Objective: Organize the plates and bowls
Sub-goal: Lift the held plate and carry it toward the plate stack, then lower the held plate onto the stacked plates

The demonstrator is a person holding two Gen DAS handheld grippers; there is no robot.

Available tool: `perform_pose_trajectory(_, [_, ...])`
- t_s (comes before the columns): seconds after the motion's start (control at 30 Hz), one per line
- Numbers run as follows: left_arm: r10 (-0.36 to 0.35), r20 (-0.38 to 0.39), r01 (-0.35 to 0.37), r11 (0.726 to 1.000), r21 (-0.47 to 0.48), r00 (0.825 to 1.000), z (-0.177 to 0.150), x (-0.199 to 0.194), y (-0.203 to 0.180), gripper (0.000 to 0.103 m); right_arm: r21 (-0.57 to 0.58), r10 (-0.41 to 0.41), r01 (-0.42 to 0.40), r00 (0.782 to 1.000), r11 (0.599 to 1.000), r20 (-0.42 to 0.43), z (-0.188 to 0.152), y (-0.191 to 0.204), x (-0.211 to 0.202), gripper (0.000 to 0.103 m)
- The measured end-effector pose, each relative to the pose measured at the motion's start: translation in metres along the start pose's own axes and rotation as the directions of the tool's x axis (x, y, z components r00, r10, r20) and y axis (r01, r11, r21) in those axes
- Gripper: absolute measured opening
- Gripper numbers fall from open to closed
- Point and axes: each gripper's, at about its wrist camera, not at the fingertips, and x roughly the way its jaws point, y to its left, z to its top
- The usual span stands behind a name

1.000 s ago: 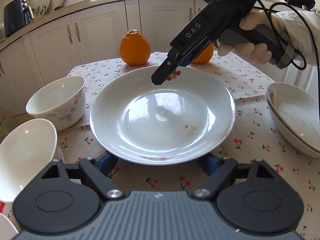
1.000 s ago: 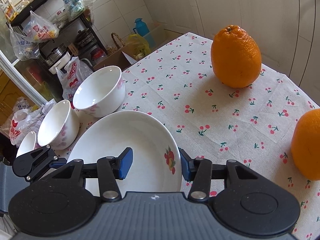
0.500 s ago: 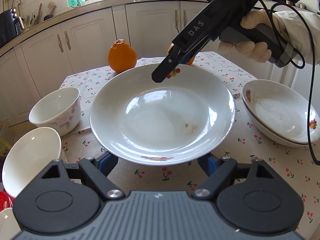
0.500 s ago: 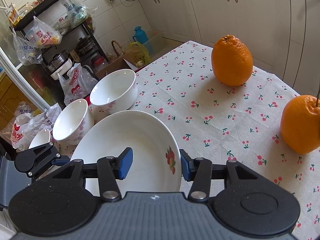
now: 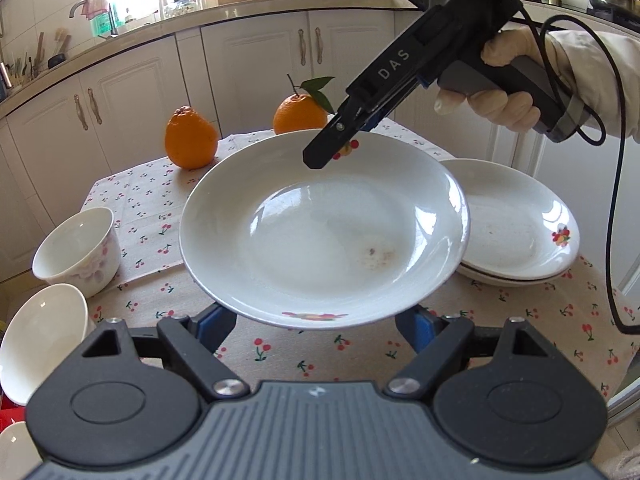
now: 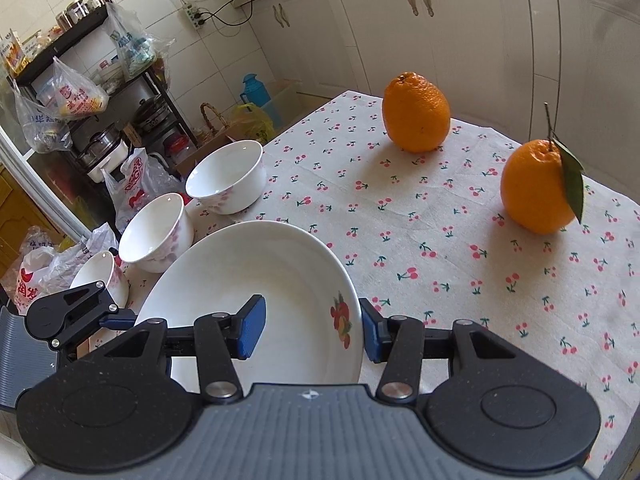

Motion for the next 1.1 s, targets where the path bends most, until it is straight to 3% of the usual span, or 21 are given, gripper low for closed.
perform_pose_trajectory(0.6, [-0.168, -0.013, 0.168, 0.979, 0.117, 0.986, 0.01, 0.003, -0.05, 0.086, 0.145, -0.132, 0.119, 0.988, 0.982, 0.084, -0.075, -0.013, -0.073, 0.055])
perform_pose_trajectory(1.1, [-0.245, -0.041, 0.249, 0.951, 0.183, 0.969, 0.018, 0.02, -0.077, 0.086, 0.258, -0.202, 0.172, 0.975, 0.951, 0.094, -0.119, -0.038, -0.094, 0.055])
